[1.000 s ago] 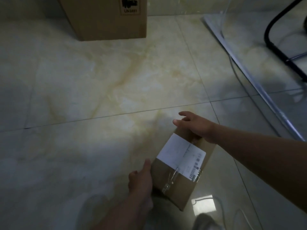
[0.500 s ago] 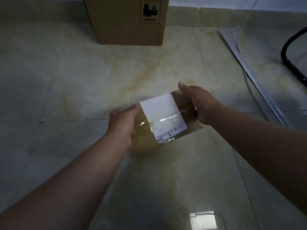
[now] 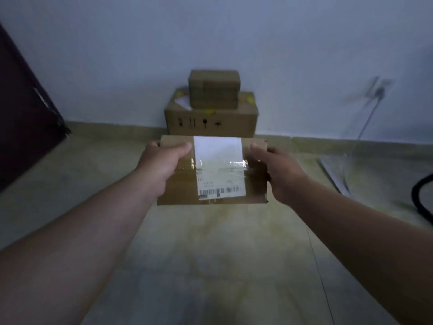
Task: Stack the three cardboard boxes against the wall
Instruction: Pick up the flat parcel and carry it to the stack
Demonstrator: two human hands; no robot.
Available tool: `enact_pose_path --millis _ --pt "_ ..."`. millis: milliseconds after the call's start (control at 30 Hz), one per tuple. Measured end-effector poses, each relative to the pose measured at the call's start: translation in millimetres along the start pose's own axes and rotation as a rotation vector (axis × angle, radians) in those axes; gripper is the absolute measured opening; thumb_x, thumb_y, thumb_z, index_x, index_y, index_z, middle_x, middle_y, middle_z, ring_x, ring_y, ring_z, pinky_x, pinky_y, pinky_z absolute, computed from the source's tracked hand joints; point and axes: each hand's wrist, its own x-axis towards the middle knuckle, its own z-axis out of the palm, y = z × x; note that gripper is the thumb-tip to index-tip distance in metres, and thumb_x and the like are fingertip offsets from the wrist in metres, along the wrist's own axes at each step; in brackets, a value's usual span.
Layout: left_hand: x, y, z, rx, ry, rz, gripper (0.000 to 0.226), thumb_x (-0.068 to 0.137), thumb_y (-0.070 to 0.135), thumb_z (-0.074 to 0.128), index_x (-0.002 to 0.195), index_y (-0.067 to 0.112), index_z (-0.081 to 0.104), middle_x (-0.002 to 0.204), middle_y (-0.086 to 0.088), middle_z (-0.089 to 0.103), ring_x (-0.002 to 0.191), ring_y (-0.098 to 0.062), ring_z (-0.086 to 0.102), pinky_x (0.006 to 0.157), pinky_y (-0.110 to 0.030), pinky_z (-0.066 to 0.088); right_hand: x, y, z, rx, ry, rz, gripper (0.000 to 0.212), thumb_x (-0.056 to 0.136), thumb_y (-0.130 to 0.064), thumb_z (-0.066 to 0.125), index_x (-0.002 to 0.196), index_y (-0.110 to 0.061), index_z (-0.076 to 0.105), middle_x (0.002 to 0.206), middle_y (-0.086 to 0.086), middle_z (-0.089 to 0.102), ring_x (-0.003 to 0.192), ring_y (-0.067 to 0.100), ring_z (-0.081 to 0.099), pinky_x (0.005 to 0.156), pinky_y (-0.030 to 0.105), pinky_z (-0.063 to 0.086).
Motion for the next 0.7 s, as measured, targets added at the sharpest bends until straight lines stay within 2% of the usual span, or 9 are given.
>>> enact_pose_path --millis 67,167,300,400,500,600,700 --pt "6 34 5 -0.026 0.025 0.046 0.053 0.076 0.039 0.087 0.115 0.019 0.058 0.120 -0.008 0.073 0.107 -0.032 0.071 0.099 -0.053 0.057 6 -31 0 0.003 -0.024 -0.032 0.043 0.080 -0.038 0.076 0.115 -0.015 0.069 0.105 0.007 0.078 0.099 0.030 0.074 0.080 0.043 0.058" --pt "26 96 16 -0.020 0.017 0.125 0.058 0.077 0.042 0.086 0.119 0.020 0.052 0.118 -0.008 0.070 0.105 -0.032 0.070 0.097 -0.053 0.057 27 -87 0 0.008 0.002 -0.134 0.040 0.087 -0.032 0.072 0.124 -0.019 0.062 0.112 0.007 0.074 0.099 0.029 0.071 0.084 0.051 0.059" --pt "71 153 12 -0.028 -0.015 0.246 0.051 0.085 0.039 0.080 0.124 0.023 0.051 0.110 0.000 0.068 0.092 -0.021 0.066 0.079 -0.041 0.058 69 -138 23 -0.008 -0.036 -0.242 0.043 0.091 -0.022 0.069 0.131 -0.028 0.056 0.116 0.003 0.071 0.103 0.025 0.070 0.088 0.049 0.059" --pt "119 186 9 -0.003 -0.095 0.302 0.061 0.085 0.041 0.078 0.139 0.030 0.051 0.121 -0.001 0.069 0.105 -0.028 0.069 0.088 -0.053 0.061 114 -163 41 -0.030 -0.032 -0.311 0.057 0.091 -0.018 0.068 0.143 -0.033 0.049 0.121 0.003 0.068 0.109 0.025 0.068 0.090 0.048 0.058" --pt "175 216 15 0.035 -0.150 0.376 0.073 0.087 0.037 0.078 0.152 0.029 0.044 0.132 0.000 0.065 0.115 -0.028 0.066 0.092 -0.050 0.059 165 -196 56 -0.072 0.025 -0.345 0.067 0.091 -0.017 0.068 0.150 -0.032 0.041 0.127 0.004 0.064 0.114 0.028 0.065 0.094 0.049 0.056" --pt "226 234 35 0.116 -0.151 0.371 0.070 0.089 0.034 0.076 0.149 0.020 0.043 0.132 -0.003 0.061 0.120 -0.031 0.062 0.098 -0.050 0.054 210 -213 69 -0.122 0.140 -0.305 0.081 0.090 -0.025 0.071 0.157 -0.021 0.027 0.140 0.009 0.056 0.117 0.028 0.060 0.092 0.044 0.054" --pt "272 244 56 0.127 -0.099 0.316 0.065 0.088 0.038 0.076 0.141 0.014 0.048 0.127 -0.008 0.062 0.117 -0.035 0.062 0.099 -0.054 0.054 252 -222 82 -0.163 0.245 -0.310 0.078 0.090 -0.029 0.071 0.154 -0.016 0.030 0.143 0.012 0.054 0.119 0.030 0.058 0.089 0.041 0.052"
